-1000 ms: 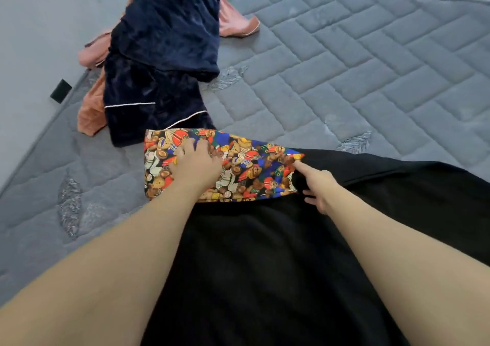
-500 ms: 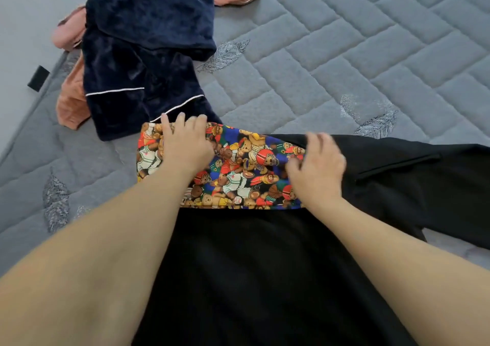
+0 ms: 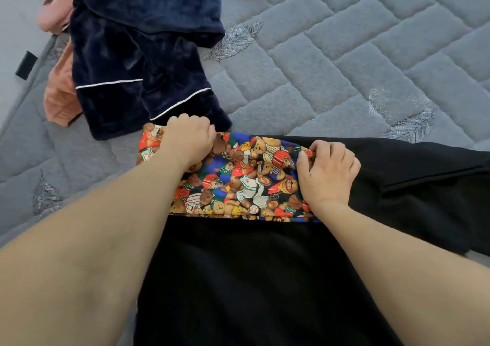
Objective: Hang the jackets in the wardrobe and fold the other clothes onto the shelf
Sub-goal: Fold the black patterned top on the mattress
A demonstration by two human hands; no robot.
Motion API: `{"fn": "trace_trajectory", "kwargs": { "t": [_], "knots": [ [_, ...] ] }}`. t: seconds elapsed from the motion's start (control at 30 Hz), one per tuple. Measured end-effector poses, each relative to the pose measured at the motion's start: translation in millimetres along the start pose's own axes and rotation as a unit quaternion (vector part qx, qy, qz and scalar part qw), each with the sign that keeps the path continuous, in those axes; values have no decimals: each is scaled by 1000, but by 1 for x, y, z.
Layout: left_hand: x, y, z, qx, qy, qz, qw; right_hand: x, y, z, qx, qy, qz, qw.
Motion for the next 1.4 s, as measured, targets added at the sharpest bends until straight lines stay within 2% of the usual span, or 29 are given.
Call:
{"fn": "trace_trajectory", "kwargs": {
  "t": [0.13, 0.2, 0.3, 0.37, 0.47, 0.9, 0.97, 1.07, 1.13, 1.2, 1.23, 1.27, 1.33, 1.37, 1.4],
  "knots": [
    [9, 10, -12, -4, 103, 56, 993, 6, 0, -15, 4, 33, 0, 999],
    [19, 24, -11, 36, 138, 60, 988, 4, 1, -16, 5, 36, -7, 999],
    [43, 51, -13, 93, 86, -6, 992, 5, 0, -16, 15, 37, -6, 999],
    [51, 55, -18, 100, 43, -5, 994, 5, 0, -18, 24, 35, 0, 999],
    [46, 54, -27, 85, 17, 2, 996, 5, 3, -24, 36, 37, 3, 999],
    [45, 58, -37, 60, 51, 5, 997, 2, 0, -16, 35, 20, 6, 999],
    [47, 61, -31, 47, 35, 12, 998, 1, 2, -6, 10, 7, 14, 1000],
    [50, 66, -19, 21, 8, 24, 999, 3, 13, 13, -42, -54, 68, 995],
    [48, 81, -9, 30, -11, 109, 993, 9, 47, 33, -20, -62, 76, 995],
    [51, 119, 8, 91, -6, 226, 970, 17, 104, 62, 13, -41, 20, 999],
    [55, 148, 18, 124, 6, 237, 964, 24, 138, 78, 37, -37, -5, 999],
    [62, 181, 27, 153, 10, 204, 967, 31, 172, 95, 68, -43, -18, 997],
    [77, 255, 38, 195, -44, 83, 976, 44, 238, 126, 109, -76, -65, 989],
    [84, 292, 40, 205, -84, 54, 974, 49, 270, 141, 109, -94, -120, 982],
    [85, 324, 43, 205, -113, 67, 970, 54, 301, 154, 99, -106, -194, 970]
  ]
}}
Point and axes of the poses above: each hand's wrist, its own x-axis away from the middle knuckle, its own z-axis out of the back of the hand, y = z × x, the point moved 1 cm from there along -x, towards the middle knuckle, and after that the axes turned 7 degrees about y, right-handed, at the moved point
